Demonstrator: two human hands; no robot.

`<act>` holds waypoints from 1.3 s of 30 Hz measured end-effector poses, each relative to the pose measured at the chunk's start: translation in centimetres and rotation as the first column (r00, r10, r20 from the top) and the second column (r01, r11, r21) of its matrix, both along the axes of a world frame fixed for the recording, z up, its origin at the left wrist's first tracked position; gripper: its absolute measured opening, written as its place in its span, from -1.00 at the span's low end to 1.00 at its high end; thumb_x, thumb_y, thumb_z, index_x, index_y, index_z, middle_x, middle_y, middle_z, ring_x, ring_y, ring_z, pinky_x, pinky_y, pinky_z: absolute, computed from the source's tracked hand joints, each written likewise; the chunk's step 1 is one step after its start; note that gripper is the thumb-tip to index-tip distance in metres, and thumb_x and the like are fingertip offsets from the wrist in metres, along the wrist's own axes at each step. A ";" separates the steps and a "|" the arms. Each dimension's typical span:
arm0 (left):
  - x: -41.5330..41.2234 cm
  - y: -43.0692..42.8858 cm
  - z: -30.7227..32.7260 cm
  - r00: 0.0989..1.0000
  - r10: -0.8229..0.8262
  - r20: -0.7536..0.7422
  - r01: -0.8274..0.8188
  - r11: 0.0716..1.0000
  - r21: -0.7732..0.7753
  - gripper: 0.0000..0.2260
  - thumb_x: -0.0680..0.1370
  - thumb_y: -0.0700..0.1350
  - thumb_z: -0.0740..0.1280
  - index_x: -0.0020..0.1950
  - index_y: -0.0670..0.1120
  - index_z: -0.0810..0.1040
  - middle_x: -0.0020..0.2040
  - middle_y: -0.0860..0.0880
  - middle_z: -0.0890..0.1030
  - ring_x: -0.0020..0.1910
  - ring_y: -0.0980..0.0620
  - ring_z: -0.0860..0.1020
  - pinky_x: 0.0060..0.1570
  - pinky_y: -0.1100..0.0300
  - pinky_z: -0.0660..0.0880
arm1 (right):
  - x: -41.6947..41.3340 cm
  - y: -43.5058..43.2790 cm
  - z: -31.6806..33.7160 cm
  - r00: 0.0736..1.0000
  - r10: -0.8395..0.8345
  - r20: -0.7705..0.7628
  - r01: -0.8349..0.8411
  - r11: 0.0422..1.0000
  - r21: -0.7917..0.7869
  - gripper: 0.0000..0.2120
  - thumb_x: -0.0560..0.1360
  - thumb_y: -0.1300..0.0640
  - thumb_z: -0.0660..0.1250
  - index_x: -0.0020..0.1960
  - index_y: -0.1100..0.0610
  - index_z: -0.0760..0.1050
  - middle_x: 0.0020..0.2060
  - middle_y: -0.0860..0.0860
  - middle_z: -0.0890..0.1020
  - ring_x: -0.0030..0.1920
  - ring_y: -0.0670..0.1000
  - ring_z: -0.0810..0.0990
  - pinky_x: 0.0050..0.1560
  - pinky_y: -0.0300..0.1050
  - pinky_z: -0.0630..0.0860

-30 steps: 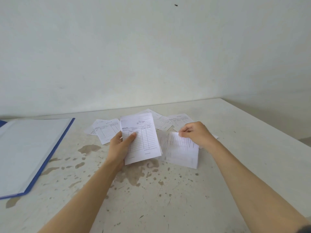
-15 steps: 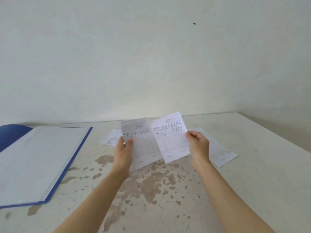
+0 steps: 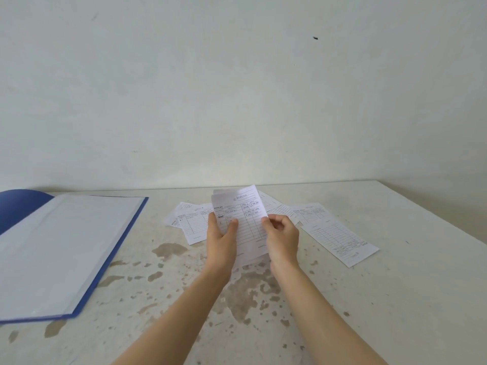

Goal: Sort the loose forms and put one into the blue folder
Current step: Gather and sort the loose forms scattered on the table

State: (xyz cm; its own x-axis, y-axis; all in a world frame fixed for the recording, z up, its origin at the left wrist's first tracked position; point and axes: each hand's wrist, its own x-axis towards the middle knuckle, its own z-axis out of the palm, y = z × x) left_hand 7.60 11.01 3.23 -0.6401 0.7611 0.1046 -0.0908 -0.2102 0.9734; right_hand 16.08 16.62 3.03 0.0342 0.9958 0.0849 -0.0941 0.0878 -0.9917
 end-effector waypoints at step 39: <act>13.3 19.8 -1.0 -0.125 -0.714 -0.688 0.422 0.590 -0.689 -0.61 0.51 0.16 0.30 0.33 0.27 0.40 0.35 0.23 0.32 0.37 0.15 0.17 0.24 0.09 0.02 | 28.8 15.7 -1.1 0.876 -0.445 0.186 0.463 0.884 -0.064 -0.90 0.51 0.27 0.25 -0.02 0.14 0.51 -0.10 0.07 0.59 -0.12 0.09 0.56 -0.06 -0.07 0.49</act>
